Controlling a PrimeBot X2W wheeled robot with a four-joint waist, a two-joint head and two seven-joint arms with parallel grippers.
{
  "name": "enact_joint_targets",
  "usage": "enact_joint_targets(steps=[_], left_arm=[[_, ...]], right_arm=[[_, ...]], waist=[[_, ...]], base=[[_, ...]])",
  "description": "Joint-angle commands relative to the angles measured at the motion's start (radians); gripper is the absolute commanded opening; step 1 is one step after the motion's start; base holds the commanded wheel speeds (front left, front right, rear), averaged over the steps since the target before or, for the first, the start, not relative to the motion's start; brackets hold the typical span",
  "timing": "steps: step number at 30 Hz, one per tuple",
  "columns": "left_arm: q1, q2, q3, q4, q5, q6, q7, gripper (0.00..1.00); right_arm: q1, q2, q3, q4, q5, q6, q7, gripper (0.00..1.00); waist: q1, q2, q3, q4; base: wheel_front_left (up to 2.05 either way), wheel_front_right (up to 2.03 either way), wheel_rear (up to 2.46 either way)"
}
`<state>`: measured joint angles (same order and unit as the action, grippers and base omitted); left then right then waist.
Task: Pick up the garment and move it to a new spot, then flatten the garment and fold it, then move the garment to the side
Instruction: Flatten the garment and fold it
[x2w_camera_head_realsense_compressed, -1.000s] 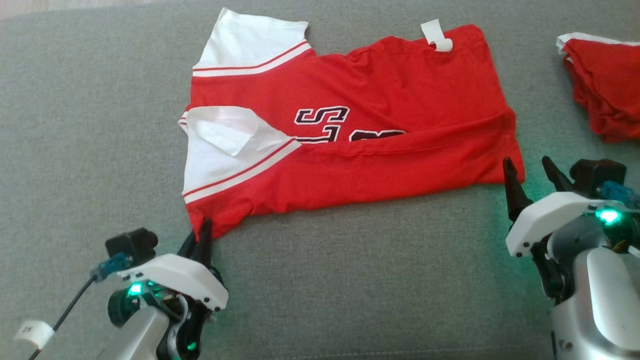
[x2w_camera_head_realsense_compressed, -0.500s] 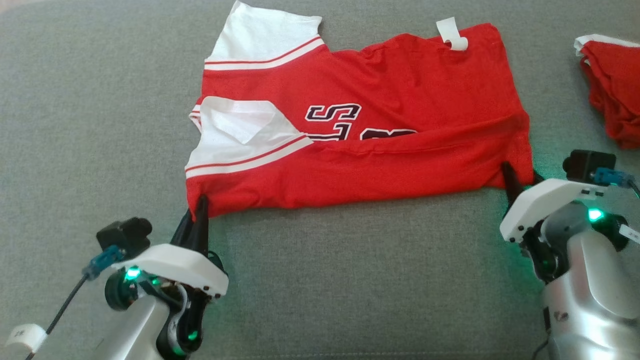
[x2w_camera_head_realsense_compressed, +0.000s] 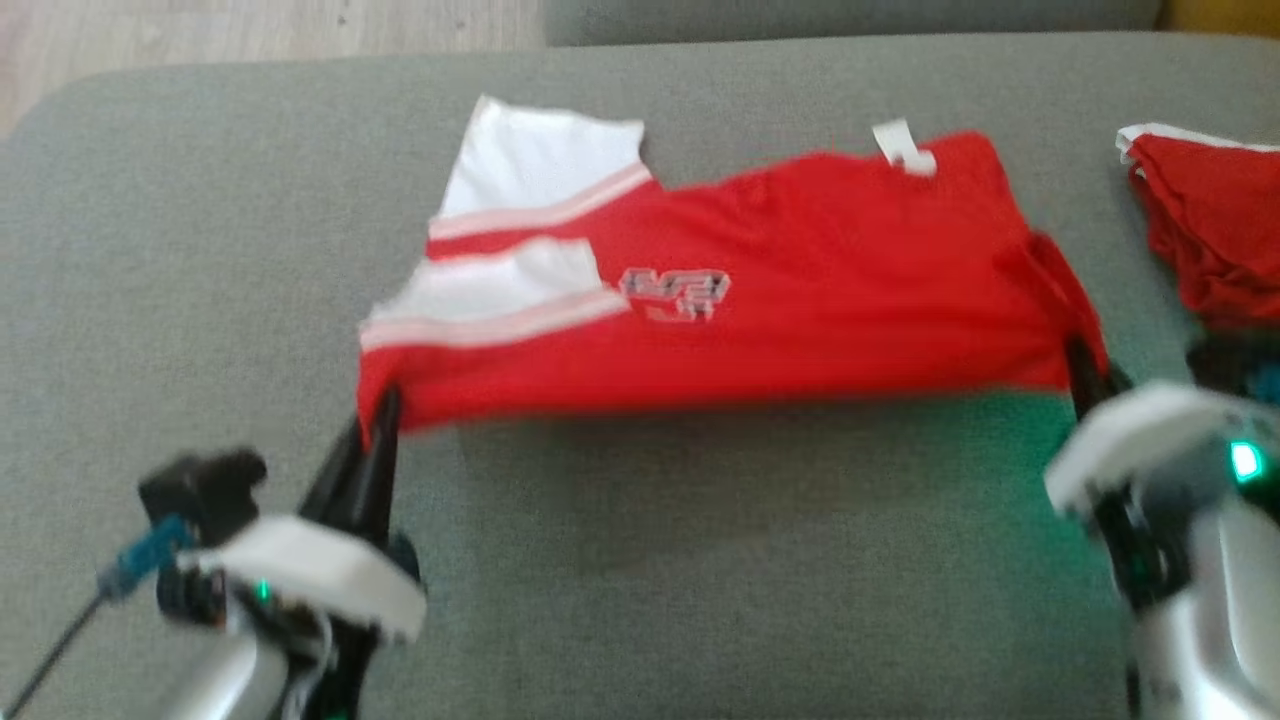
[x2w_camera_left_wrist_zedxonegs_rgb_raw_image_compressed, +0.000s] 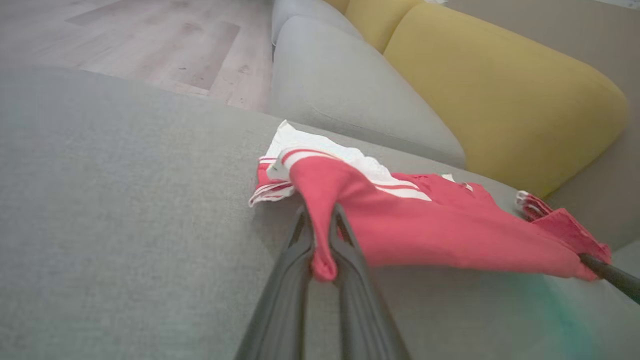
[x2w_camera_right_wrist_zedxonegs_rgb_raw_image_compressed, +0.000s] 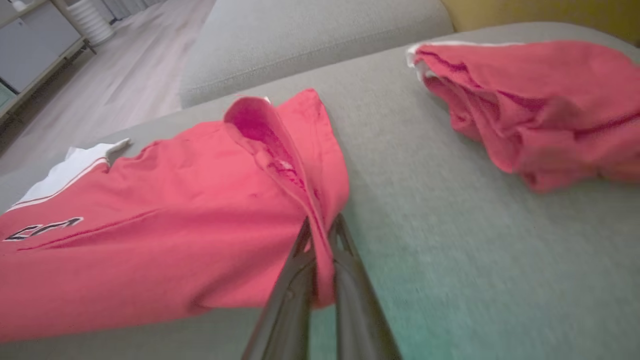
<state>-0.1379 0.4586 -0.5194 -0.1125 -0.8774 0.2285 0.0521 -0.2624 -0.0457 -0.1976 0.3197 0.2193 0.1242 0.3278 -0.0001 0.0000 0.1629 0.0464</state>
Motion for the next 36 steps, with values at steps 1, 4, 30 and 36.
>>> enact_joint_targets(steps=[1,4,30,36], left_arm=[[0.007,0.037,0.039,-0.041,0.01,0.013,0.003,0.0],[0.086,0.043,0.032,-0.079,-0.002,0.039,0.004,0.0],[-0.126,0.183,0.061,-0.075,0.101,0.02,0.079,1.0],[-0.47,0.259,0.064,0.001,0.139,-0.069,0.258,1.0]], right_arm=[[0.033,-0.004,0.01,-0.052,0.009,0.007,0.01,0.0],[0.136,-0.004,-0.005,-0.127,0.039,0.007,0.03,0.0],[0.215,-0.004,0.019,-0.353,0.032,0.007,0.002,1.0],[0.06,-0.004,0.113,-0.397,-0.009,0.007,0.032,1.0]], waist=[[0.0001,0.0,-0.003,0.002],[0.0001,0.0,-0.008,0.002],[0.0001,0.0,0.034,-0.072],[0.0001,0.0,0.114,-0.144]], base=[[0.0,0.0,0.0],[0.0,0.0,0.0],[0.0,0.0,0.0],[0.0,0.0,0.0]])
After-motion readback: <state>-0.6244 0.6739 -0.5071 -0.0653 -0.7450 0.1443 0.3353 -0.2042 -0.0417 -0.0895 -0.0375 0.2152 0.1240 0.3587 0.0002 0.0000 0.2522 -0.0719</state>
